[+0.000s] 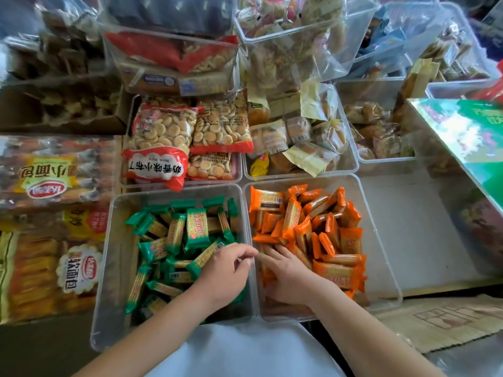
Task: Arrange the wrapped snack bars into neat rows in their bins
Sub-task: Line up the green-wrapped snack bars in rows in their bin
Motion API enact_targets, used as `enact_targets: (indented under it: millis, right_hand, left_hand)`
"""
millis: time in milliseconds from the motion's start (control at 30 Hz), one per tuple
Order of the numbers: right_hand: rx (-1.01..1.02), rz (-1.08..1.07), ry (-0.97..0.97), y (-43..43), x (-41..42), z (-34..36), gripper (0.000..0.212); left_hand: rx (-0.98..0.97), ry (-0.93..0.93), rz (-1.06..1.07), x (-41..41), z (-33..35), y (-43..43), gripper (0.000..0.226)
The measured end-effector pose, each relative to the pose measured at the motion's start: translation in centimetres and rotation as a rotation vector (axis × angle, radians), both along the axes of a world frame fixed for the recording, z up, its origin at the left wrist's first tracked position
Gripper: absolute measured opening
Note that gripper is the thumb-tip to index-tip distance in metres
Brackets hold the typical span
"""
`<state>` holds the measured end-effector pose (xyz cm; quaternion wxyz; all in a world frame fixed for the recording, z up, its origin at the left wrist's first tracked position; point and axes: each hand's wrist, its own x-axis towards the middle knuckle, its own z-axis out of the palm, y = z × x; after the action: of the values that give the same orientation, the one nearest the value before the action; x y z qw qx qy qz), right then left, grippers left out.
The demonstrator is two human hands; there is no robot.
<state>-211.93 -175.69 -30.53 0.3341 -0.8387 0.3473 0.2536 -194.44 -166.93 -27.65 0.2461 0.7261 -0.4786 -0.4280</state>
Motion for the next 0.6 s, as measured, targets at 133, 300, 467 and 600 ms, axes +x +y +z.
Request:
enact_targets:
  millis: [133, 300, 467, 600]
  right_hand:
    - [-0.226, 0.139, 0.042, 0.0, 0.4, -1.4, 0.084]
    - [-0.264, 0.223, 0.041, 0.3, -1.5, -0.2, 0.073]
    - [-0.191, 0.223, 0.087, -0.7, -4.5, 2.2, 0.069]
    - [-0.04, 0.224, 0.208, -1.4, -3.3, 4.1, 0.078]
  left_hand:
    - [0.006, 0.029, 0.0, 0.2, -0.2, 0.3, 0.023]
    - [0.018, 0.067, 0.012, 0.4, -0.1, 0.3, 0.023]
    - [0.029, 0.096, 0.018, 0.5, -0.2, 0.2, 0.023]
    - [0.039, 0.107, 0.029, 0.4, -0.2, 0.2, 0.023]
